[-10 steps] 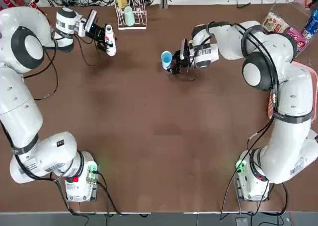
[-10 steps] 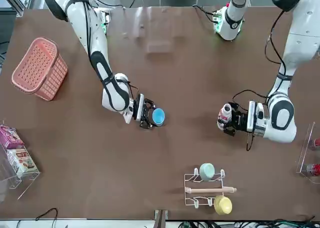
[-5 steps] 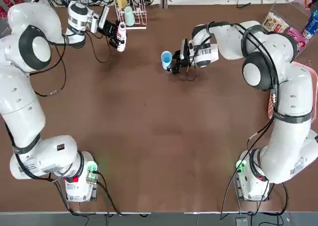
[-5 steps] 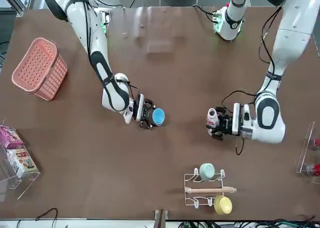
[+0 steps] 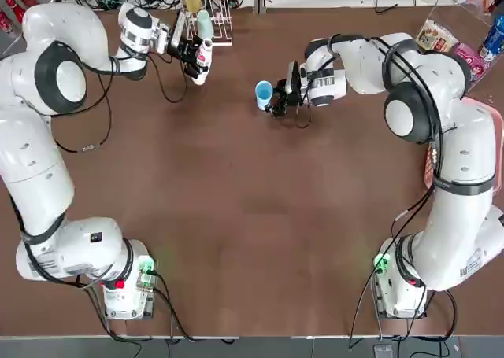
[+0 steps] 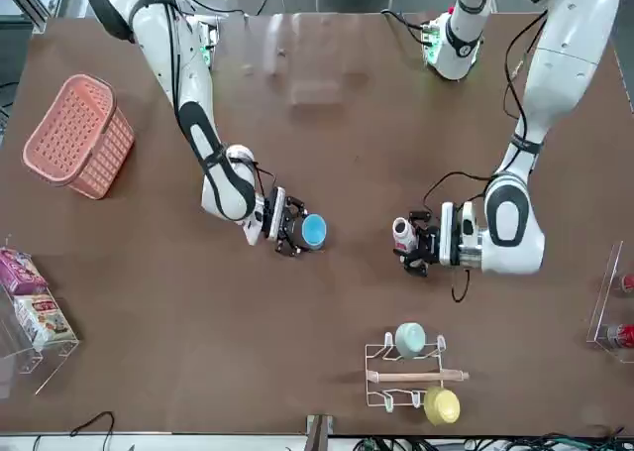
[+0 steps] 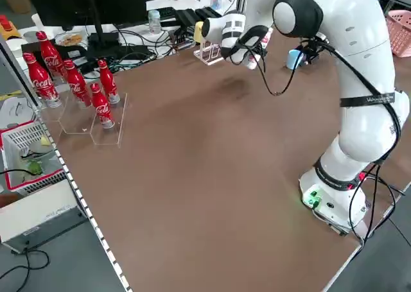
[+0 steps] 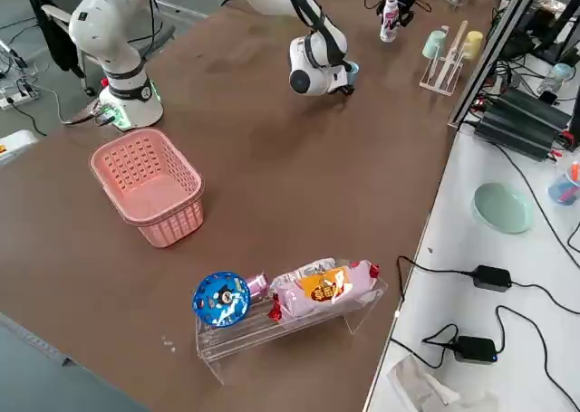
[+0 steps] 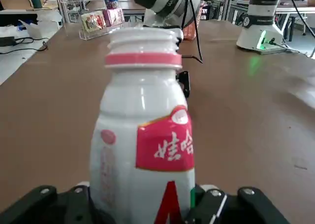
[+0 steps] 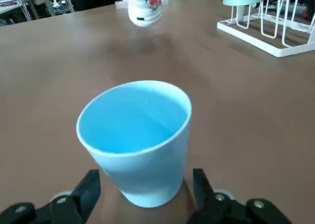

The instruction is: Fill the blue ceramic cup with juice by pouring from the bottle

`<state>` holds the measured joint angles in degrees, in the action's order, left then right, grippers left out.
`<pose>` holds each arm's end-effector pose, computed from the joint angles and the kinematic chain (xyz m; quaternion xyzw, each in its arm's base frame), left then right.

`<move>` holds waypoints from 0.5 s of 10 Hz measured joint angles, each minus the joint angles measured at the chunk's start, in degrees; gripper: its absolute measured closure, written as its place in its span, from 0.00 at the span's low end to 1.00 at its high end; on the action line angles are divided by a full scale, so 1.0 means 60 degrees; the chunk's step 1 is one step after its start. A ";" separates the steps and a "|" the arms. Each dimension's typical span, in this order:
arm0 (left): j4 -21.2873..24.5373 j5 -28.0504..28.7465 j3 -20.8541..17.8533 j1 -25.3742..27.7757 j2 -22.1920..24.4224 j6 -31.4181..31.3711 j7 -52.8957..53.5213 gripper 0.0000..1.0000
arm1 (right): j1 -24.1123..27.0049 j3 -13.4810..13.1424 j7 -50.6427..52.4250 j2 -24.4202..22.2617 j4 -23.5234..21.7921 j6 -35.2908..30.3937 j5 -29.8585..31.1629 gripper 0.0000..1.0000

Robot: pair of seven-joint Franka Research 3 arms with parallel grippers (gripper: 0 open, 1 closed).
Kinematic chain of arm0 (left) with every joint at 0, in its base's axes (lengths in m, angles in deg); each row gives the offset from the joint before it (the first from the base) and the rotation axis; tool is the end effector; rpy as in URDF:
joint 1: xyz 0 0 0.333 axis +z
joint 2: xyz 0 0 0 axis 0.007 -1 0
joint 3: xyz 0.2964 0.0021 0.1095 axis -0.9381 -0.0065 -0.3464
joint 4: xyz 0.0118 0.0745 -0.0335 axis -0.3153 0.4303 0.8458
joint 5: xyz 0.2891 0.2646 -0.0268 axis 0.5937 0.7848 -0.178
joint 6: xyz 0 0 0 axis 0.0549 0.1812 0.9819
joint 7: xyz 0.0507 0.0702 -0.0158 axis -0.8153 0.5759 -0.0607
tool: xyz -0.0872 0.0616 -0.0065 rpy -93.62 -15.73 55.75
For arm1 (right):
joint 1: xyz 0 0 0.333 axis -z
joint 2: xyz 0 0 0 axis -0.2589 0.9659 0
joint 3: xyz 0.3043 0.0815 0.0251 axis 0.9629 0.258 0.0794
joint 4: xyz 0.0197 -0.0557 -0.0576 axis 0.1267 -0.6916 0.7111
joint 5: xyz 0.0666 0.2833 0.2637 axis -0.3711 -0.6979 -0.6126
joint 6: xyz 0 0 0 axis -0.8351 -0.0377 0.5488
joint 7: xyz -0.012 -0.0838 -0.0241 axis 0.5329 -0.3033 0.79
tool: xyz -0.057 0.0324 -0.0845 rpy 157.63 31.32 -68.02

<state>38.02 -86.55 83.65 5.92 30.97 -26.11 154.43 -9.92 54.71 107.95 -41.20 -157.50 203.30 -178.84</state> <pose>0.6327 -0.1762 0.2242 0.5435 -0.6544 0.3343 0.4057 0.5250 0.3493 0.1098 -0.6923 -0.5146 -0.3659 0.3494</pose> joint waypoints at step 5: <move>0.0034 -0.0780 -0.0023 -0.1570 0.0009 -0.2005 -0.0084 0.56 | -0.0001 0.0009 0.0000 0.0000 0.0001 0.0001 -0.0031 0.16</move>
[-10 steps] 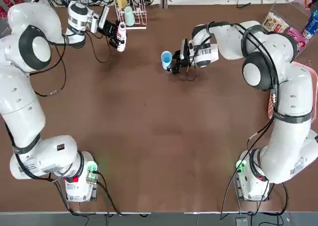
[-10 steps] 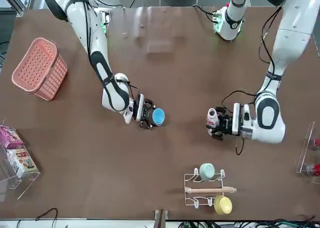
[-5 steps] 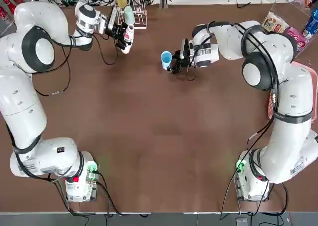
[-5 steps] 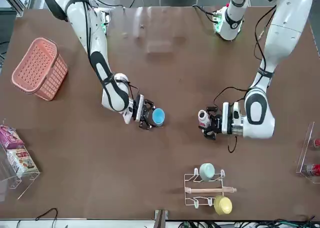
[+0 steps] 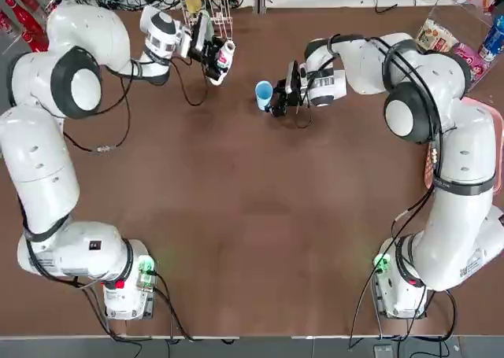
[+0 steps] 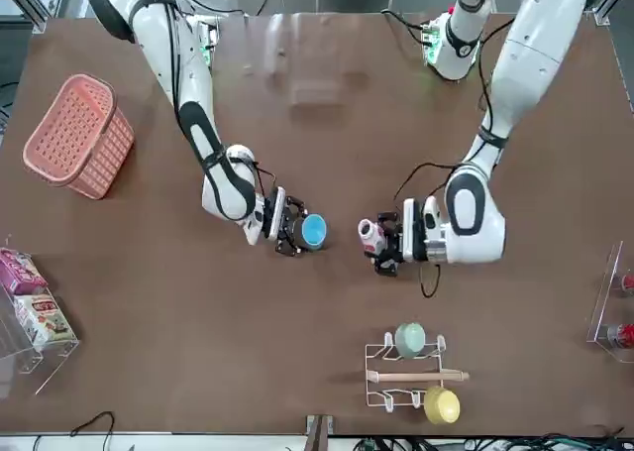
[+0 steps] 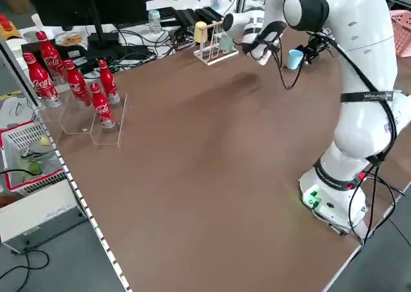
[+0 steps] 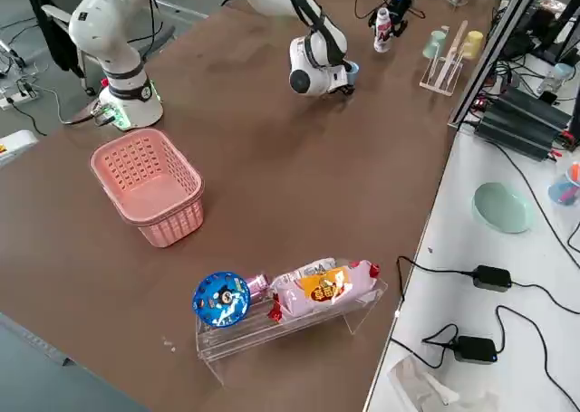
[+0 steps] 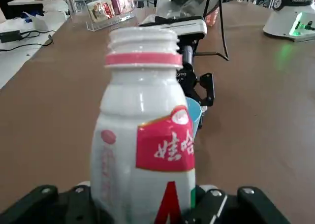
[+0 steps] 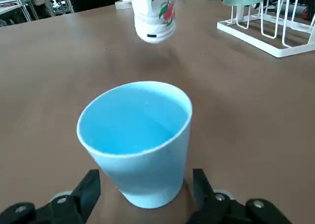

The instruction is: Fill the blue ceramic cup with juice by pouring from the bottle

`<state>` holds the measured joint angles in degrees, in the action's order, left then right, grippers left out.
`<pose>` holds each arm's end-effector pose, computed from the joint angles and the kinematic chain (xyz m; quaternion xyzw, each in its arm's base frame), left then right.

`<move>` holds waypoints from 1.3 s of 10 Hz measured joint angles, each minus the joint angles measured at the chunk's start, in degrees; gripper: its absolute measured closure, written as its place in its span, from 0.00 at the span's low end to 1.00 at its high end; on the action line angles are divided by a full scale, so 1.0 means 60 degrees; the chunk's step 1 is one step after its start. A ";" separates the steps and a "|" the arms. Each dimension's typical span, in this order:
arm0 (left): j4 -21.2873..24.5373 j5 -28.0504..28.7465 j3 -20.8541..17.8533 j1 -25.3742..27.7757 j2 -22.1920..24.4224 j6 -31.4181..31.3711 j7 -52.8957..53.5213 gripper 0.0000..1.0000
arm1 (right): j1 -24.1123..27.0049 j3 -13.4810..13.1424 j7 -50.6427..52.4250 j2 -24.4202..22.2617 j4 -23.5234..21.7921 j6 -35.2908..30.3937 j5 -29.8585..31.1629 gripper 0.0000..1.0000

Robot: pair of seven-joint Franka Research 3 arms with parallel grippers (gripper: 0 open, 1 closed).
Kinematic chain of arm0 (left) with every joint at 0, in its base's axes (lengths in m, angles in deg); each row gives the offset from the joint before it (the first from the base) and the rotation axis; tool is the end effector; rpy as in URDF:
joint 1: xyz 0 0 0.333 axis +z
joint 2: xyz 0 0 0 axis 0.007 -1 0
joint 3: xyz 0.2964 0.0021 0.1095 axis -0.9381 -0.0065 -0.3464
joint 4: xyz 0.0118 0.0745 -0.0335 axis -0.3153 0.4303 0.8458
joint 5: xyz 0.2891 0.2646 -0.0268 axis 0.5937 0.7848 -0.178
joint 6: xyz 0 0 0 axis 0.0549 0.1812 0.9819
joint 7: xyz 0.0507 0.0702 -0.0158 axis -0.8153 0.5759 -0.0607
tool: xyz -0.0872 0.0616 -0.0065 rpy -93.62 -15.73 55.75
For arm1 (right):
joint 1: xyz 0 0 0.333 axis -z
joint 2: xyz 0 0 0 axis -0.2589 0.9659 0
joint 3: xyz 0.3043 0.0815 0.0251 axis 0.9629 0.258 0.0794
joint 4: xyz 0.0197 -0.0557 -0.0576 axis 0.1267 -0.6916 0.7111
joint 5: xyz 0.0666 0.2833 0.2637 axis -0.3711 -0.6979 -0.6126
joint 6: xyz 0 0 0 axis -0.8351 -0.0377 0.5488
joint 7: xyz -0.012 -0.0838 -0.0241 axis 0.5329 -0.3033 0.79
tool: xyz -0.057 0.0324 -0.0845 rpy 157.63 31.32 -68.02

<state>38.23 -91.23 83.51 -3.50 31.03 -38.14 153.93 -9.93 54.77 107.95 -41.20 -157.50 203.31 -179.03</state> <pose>0.6194 -0.2602 0.2228 0.5597 -0.6645 0.3402 0.3599 0.5246 0.3500 0.1099 -0.6927 -0.5133 -0.3662 0.3501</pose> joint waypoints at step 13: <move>0.1119 -0.0036 -0.2817 -0.3757 0.1216 -0.1399 -0.1462 0.58 | 0.0000 0.0008 0.0000 0.0000 0.0001 0.0000 -0.0114 0.18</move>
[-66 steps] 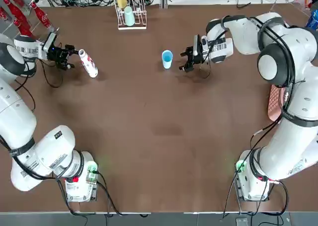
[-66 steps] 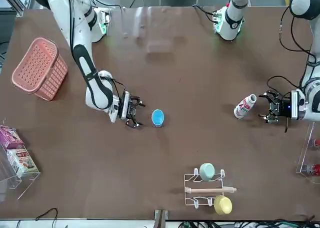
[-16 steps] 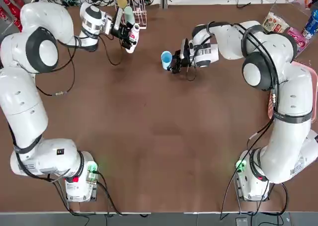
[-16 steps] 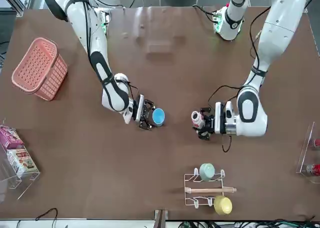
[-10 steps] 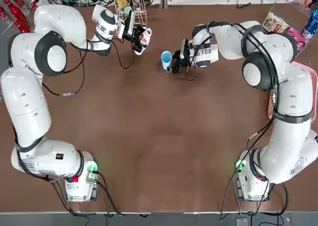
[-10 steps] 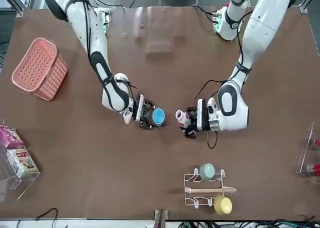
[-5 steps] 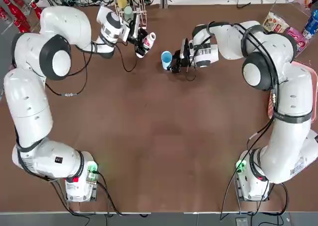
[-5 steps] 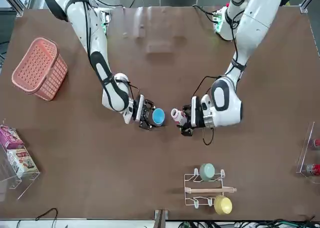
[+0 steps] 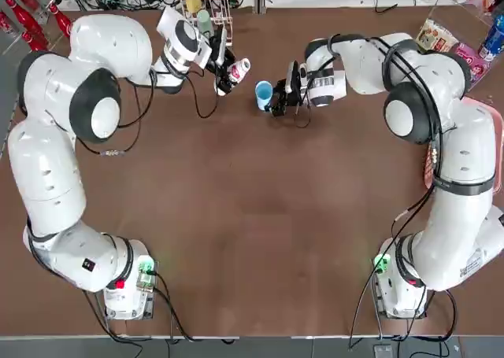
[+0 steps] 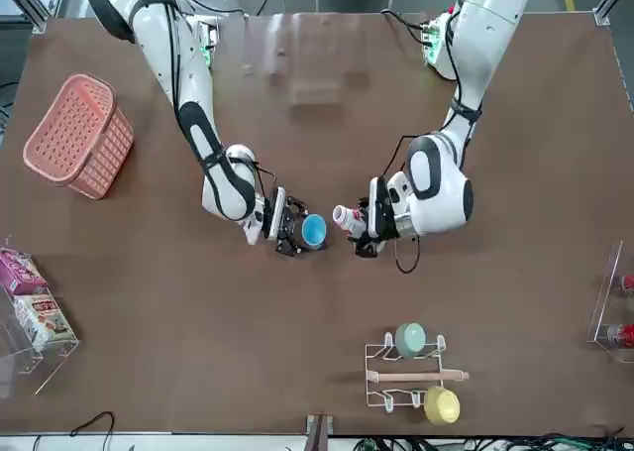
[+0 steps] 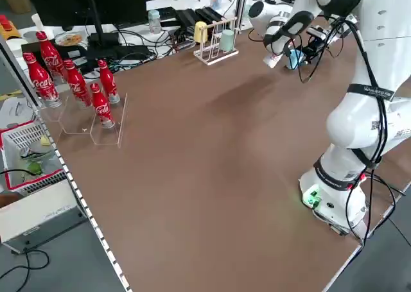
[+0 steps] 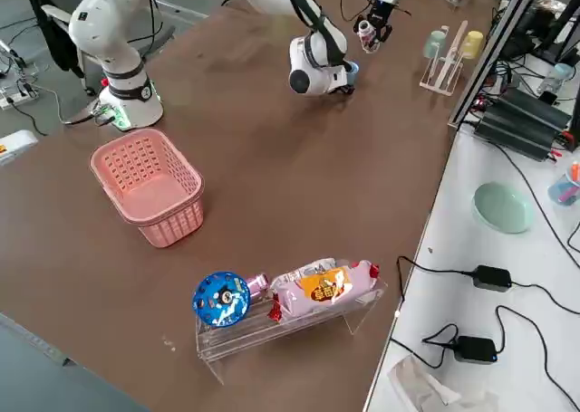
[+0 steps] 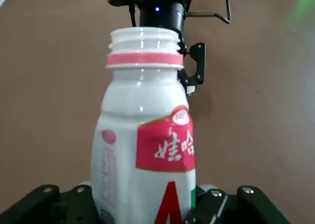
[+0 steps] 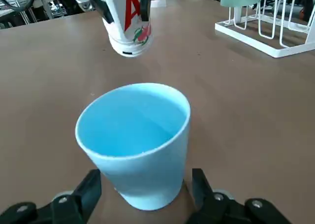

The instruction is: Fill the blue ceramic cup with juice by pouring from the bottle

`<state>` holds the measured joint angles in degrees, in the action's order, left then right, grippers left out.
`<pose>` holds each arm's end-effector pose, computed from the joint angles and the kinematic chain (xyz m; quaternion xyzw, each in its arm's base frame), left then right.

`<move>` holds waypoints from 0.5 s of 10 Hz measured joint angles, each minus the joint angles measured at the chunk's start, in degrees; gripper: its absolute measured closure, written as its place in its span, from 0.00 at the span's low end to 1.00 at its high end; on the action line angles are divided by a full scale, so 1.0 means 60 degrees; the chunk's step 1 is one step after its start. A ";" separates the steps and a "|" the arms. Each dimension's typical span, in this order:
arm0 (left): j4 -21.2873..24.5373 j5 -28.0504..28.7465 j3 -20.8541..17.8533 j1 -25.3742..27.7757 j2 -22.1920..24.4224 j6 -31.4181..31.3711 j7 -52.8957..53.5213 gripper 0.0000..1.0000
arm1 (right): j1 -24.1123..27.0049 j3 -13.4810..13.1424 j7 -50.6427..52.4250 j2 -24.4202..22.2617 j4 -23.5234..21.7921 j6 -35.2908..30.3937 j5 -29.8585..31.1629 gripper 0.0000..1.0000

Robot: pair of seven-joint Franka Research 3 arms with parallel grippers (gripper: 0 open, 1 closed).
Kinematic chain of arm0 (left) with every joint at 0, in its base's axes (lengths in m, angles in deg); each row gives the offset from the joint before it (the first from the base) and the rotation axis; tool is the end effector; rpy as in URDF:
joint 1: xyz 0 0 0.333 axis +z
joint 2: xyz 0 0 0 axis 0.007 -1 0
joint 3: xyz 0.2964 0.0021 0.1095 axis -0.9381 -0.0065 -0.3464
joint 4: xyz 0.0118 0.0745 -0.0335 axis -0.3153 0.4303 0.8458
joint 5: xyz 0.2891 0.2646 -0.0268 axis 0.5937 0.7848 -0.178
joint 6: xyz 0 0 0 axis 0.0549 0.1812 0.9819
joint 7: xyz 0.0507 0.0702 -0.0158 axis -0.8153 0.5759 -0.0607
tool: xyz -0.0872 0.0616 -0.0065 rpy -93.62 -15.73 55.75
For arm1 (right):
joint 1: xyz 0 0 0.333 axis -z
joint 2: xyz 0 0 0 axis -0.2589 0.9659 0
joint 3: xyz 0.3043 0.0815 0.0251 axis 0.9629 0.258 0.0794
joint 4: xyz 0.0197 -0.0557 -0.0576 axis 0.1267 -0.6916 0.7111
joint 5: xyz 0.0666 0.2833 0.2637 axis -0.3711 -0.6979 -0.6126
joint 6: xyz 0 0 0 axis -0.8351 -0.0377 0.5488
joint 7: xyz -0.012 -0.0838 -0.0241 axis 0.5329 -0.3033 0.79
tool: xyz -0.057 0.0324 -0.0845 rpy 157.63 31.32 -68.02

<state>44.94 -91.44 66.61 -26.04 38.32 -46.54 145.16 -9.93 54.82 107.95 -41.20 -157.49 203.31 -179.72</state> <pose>0.5713 -0.3131 0.2357 0.6082 -0.6967 0.2646 0.2734 0.5243 0.3504 0.1100 -0.6950 -0.5082 -0.3677 0.3514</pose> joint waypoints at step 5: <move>0.0169 0.0000 -0.0543 -0.0681 0.0120 -0.0235 -0.0345 0.58 | 0.0000 0.0000 0.0000 0.0000 0.0000 0.0000 -0.0006 0.18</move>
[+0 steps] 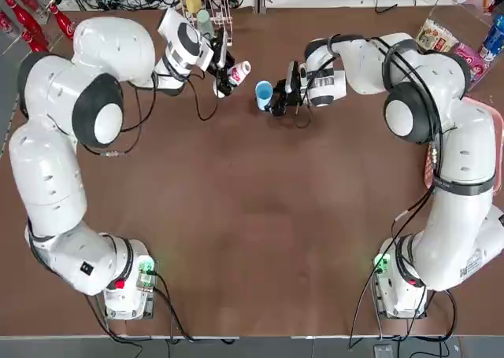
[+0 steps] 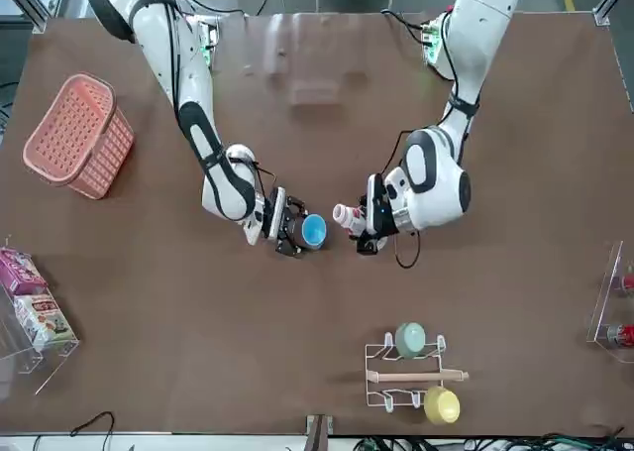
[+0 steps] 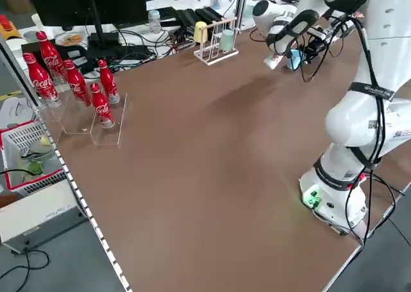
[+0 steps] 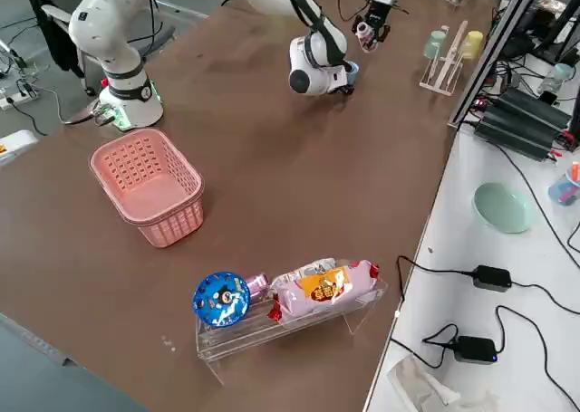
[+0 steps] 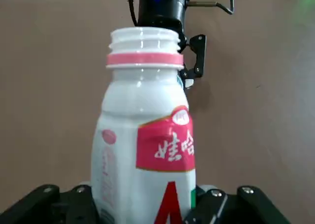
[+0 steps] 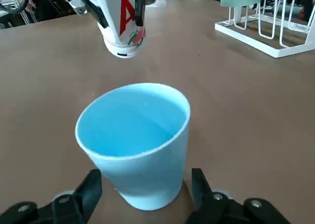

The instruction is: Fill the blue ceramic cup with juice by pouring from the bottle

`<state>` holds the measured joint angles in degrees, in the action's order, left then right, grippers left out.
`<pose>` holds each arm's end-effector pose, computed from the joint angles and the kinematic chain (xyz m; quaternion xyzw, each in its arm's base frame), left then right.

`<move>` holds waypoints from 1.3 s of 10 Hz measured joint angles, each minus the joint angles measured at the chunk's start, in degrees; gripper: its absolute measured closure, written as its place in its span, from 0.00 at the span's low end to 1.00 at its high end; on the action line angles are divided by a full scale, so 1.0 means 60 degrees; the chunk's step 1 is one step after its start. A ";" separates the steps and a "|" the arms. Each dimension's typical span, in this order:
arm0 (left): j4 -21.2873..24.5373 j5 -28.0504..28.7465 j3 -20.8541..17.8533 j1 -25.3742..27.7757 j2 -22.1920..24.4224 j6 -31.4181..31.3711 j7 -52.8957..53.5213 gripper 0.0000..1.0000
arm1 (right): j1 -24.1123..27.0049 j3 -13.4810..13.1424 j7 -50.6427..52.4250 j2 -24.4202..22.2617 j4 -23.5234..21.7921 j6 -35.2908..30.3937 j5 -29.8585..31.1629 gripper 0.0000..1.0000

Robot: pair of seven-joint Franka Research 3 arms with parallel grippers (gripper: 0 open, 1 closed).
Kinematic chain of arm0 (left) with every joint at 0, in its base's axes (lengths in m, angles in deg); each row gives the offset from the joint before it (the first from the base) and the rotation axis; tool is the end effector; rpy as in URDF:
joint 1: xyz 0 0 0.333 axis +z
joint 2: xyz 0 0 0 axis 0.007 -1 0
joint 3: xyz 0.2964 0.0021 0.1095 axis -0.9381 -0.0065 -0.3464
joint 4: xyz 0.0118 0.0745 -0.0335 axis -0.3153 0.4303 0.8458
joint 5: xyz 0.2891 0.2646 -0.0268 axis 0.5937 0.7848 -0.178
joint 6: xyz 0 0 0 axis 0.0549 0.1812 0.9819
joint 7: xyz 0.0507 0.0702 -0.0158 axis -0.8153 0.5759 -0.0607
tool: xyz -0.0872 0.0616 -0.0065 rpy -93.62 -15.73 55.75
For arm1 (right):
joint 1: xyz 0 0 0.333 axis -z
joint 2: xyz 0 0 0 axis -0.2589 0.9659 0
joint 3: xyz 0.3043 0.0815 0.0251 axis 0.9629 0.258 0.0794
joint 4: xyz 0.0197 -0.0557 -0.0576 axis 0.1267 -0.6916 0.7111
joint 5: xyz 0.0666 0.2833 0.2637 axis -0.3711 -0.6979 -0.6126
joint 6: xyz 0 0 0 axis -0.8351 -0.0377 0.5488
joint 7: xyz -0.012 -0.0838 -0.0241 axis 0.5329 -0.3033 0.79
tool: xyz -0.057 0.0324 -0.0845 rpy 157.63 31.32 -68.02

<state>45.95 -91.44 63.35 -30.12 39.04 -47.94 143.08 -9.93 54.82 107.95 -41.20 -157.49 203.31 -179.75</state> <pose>0.5641 -0.3191 0.2369 0.6199 -0.6961 0.2536 0.2584 0.5243 0.3504 0.1100 -0.6951 -0.5080 -0.3678 0.3515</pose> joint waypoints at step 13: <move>0.0327 0.0000 -0.3576 -0.3649 0.0083 -0.0017 -0.1255 0.58 | -0.0001 0.0007 0.0000 0.0000 0.0000 0.0000 -0.0015 0.18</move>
<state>47.91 -91.44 41.89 -52.02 39.54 -48.04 135.56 -9.93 54.86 107.95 -41.20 -157.49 203.31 -179.84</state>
